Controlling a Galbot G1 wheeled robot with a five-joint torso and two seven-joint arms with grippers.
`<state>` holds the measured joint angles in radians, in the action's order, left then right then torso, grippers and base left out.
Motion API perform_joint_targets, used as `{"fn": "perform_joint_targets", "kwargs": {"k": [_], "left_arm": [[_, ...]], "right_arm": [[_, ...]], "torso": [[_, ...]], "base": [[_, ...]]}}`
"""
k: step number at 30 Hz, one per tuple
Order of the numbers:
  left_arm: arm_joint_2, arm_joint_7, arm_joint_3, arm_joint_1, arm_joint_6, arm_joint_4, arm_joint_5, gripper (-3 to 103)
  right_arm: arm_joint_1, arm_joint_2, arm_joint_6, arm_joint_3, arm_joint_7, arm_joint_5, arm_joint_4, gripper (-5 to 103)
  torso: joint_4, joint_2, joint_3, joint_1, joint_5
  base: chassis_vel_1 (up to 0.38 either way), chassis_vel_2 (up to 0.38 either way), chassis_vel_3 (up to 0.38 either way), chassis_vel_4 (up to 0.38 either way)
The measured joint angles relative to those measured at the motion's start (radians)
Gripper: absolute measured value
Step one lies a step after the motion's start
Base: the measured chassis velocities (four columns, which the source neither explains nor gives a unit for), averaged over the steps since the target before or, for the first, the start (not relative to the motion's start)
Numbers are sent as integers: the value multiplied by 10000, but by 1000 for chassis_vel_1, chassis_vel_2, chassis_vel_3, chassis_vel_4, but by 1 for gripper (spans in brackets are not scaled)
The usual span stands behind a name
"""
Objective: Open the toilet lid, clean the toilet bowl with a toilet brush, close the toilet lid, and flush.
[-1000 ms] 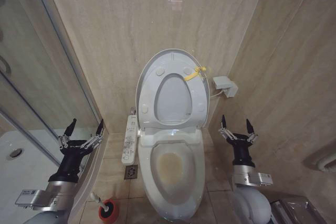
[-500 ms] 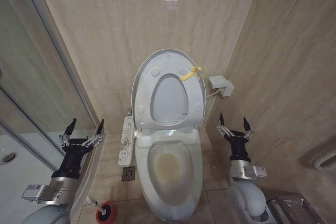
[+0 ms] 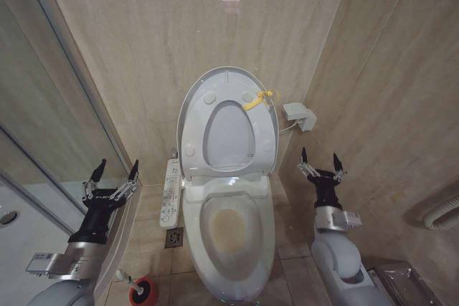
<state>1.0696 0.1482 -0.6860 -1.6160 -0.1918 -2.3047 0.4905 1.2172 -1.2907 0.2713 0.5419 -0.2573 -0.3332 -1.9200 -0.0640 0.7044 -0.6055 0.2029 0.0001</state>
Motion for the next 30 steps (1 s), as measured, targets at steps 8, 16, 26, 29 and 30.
{"fn": "perform_joint_targets", "kwargs": {"k": [8,16,26,29,30], "left_arm": [[64,-50,-210,-339,-41,-304,-25,98],[101,-62,-499,-594,-59,-494,-22,100],[120,-64,-809,-743,-71,-648,89,100],[57,-63,-889,-739,-86,-623,177,100],[26,-62,-914,-722,-90,-581,211,100]], "right_arm": [[-1385,698,-123,-324,-93,-400,1323,100],[-2470,822,-5,-839,328,-892,2620,100],[-3686,551,13,-1779,406,-935,3563,100],[-3978,513,42,-1923,427,-897,3827,100],[-4092,497,53,-1973,441,-888,3938,100]], "torso": [[1,0,0,2,0],[-2,0,-1,2,0],[-7,0,0,2,-2],[-9,0,1,1,-2],[-8,0,0,1,-2]], "base": [[0,0,0,0],[0,0,0,0],[0,0,0,0],[0,0,0,0],[0,0,0,0]]}}
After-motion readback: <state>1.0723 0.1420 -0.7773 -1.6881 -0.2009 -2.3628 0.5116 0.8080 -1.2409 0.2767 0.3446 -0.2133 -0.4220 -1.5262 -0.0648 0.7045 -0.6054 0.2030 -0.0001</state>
